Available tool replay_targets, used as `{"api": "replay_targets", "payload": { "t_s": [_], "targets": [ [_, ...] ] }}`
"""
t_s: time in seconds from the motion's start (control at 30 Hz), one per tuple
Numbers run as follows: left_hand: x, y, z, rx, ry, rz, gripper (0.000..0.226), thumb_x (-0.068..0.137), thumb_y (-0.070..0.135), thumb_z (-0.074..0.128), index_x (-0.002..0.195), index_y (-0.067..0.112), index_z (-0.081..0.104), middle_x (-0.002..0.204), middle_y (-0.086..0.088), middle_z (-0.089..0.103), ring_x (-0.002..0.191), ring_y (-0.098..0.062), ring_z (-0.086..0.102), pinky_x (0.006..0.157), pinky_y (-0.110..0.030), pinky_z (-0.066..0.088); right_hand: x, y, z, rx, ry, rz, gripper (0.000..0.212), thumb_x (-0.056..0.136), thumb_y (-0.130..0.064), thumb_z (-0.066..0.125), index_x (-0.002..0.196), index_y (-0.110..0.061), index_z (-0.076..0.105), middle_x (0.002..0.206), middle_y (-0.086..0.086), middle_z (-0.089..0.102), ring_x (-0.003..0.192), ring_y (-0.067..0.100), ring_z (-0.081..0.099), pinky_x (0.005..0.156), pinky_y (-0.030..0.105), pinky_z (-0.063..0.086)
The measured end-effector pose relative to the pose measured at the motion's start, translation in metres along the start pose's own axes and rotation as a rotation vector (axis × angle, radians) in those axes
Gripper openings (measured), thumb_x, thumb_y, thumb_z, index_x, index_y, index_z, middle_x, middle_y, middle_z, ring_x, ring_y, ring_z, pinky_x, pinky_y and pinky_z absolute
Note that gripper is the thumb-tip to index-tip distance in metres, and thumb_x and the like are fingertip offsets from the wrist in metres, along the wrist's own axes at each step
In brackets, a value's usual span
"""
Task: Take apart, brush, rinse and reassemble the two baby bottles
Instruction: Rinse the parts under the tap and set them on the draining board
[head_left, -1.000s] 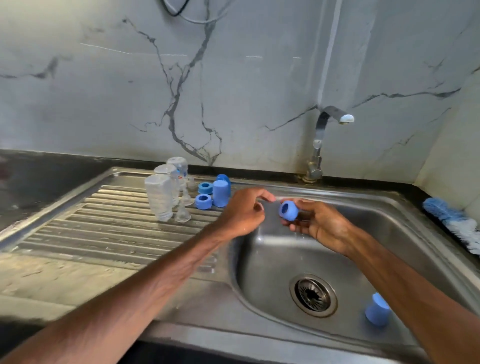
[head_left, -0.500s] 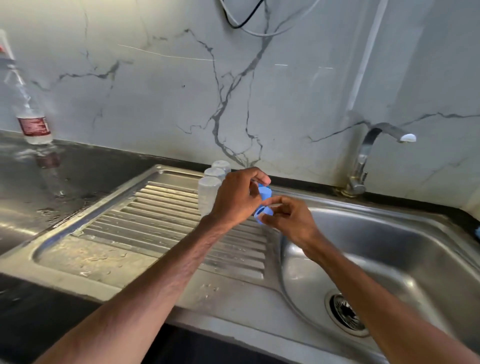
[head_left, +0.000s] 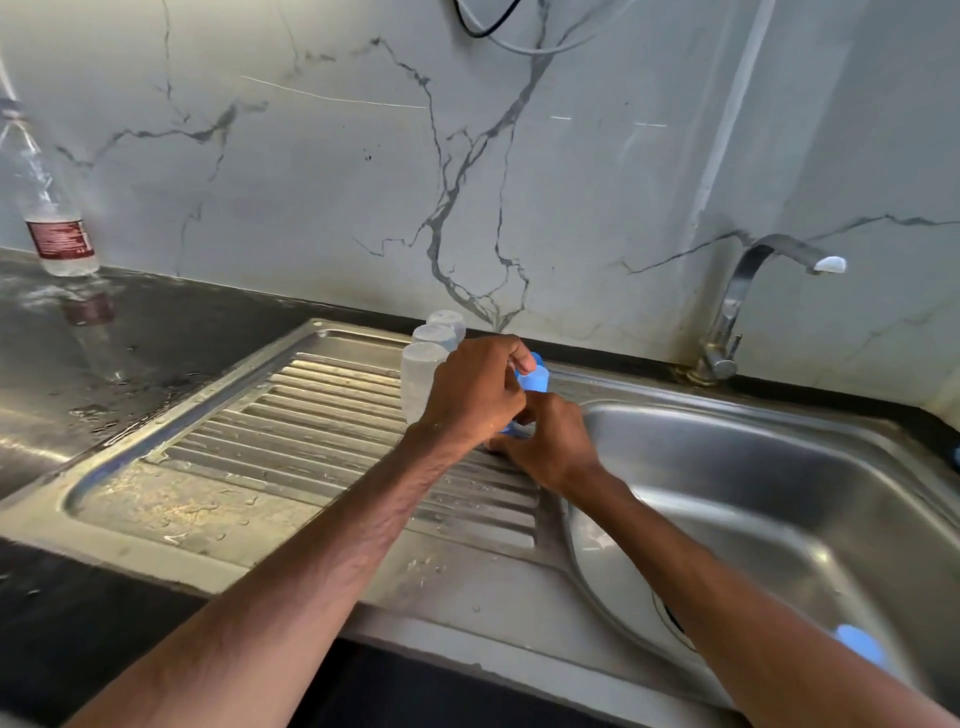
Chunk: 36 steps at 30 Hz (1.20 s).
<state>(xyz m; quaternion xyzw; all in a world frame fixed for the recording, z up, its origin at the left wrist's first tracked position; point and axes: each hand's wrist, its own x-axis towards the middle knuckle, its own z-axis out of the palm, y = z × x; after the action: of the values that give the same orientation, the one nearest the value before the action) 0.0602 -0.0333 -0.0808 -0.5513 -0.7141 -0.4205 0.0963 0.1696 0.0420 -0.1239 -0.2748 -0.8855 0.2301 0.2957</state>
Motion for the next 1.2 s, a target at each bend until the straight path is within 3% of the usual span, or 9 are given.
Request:
{"api": "replay_targets", "payload": {
  "t_s": [0.13, 0.3, 0.43, 0.57, 0.73, 0.87, 1.03, 1.13, 1.2],
  "targets": [
    [-0.001, -0.003, 0.007, 0.021, -0.003, -0.012, 0.021, 0.089, 0.013, 0.075, 0.109, 0.019, 0.074, 0.110, 0.004, 0.075, 0.096, -0.009, 0.070, 0.081, -0.020, 0.052, 0.004, -0.001, 0.004, -0.034, -0.012, -0.007, 0.037, 0.086, -0.015, 0.083, 0.118, -0.008, 0.066, 0.110, 0.005, 0.075, 0.096, 0.016, 0.069, 0.083, 0.027, 0.056],
    [-0.003, -0.001, 0.011, 0.040, -0.029, -0.031, 0.024, 0.088, 0.009, 0.070, 0.104, 0.025, 0.076, 0.106, 0.010, 0.076, 0.086, -0.005, 0.065, 0.075, -0.021, 0.049, -0.004, 0.007, -0.012, -0.022, -0.006, -0.014, 0.053, 0.076, -0.033, 0.091, 0.120, -0.016, 0.067, 0.107, -0.006, 0.073, 0.089, 0.002, 0.059, 0.070, 0.010, 0.041],
    [-0.009, 0.015, 0.032, 0.012, -0.139, 0.017, 0.029, 0.087, 0.001, 0.066, 0.103, 0.023, 0.076, 0.105, 0.008, 0.075, 0.086, -0.006, 0.066, 0.081, -0.032, 0.057, -0.027, 0.031, -0.061, -0.065, 0.021, 0.070, 0.033, 0.081, -0.036, 0.088, 0.106, -0.019, 0.075, 0.100, -0.009, 0.074, 0.091, 0.008, 0.065, 0.082, 0.026, 0.052],
    [-0.013, 0.050, 0.072, 0.010, -0.308, 0.106, 0.030, 0.087, 0.006, 0.056, 0.099, 0.025, 0.075, 0.099, 0.008, 0.074, 0.091, -0.014, 0.069, 0.083, -0.035, 0.056, -0.059, 0.085, -0.121, -0.147, 0.002, 0.180, 0.007, 0.085, -0.026, 0.084, 0.086, -0.021, 0.080, 0.081, -0.009, 0.075, 0.075, 0.002, 0.067, 0.072, 0.022, 0.052],
    [-0.019, 0.107, 0.130, 0.095, -0.469, 0.231, 0.027, 0.083, 0.013, 0.061, 0.099, 0.029, 0.074, 0.096, 0.014, 0.071, 0.104, -0.018, 0.066, 0.084, -0.030, 0.046, -0.095, 0.165, -0.177, -0.329, -0.409, 0.460, 0.005, 0.081, -0.021, 0.085, 0.082, -0.018, 0.081, 0.073, -0.006, 0.076, 0.059, 0.001, 0.067, 0.052, 0.017, 0.053],
    [-0.024, 0.146, 0.174, 0.165, -0.609, 0.314, 0.023, 0.084, 0.014, 0.062, 0.099, 0.028, 0.071, 0.110, 0.003, 0.072, 0.109, -0.025, 0.065, 0.088, -0.037, 0.048, -0.124, 0.199, -0.198, -0.455, -0.758, 0.635, 0.019, 0.078, -0.031, 0.091, 0.086, -0.017, 0.080, 0.067, -0.004, 0.070, 0.064, 0.010, 0.064, 0.057, 0.023, 0.055],
    [-0.028, 0.174, 0.205, 0.218, -0.668, 0.393, 0.022, 0.087, 0.014, 0.061, 0.101, 0.027, 0.072, 0.111, 0.000, 0.071, 0.107, -0.025, 0.065, 0.093, -0.042, 0.049, -0.137, 0.210, -0.202, -0.555, -0.853, 0.695, 0.050, 0.066, -0.034, 0.098, 0.103, -0.007, 0.079, 0.083, 0.004, 0.070, 0.073, 0.020, 0.067, 0.069, 0.032, 0.058],
    [-0.028, 0.176, 0.214, 0.248, -0.685, 0.417, 0.023, 0.088, 0.011, 0.060, 0.101, 0.025, 0.072, 0.109, 0.000, 0.071, 0.105, -0.024, 0.066, 0.092, -0.042, 0.050, -0.134, 0.213, -0.195, -0.561, -0.885, 0.721, 0.048, 0.067, -0.017, 0.097, 0.107, 0.001, 0.077, 0.102, 0.016, 0.076, 0.098, 0.033, 0.076, 0.085, 0.042, 0.062],
    [-0.026, 0.173, 0.217, 0.307, -0.686, 0.433, 0.024, 0.087, 0.010, 0.059, 0.102, 0.024, 0.071, 0.110, -0.003, 0.070, 0.106, -0.027, 0.066, 0.088, -0.041, 0.050, -0.127, 0.218, -0.192, -0.480, -0.838, 0.755, 0.043, 0.070, -0.006, 0.093, 0.106, 0.005, 0.075, 0.107, 0.021, 0.075, 0.098, 0.035, 0.076, 0.087, 0.047, 0.063]
  ]
}}
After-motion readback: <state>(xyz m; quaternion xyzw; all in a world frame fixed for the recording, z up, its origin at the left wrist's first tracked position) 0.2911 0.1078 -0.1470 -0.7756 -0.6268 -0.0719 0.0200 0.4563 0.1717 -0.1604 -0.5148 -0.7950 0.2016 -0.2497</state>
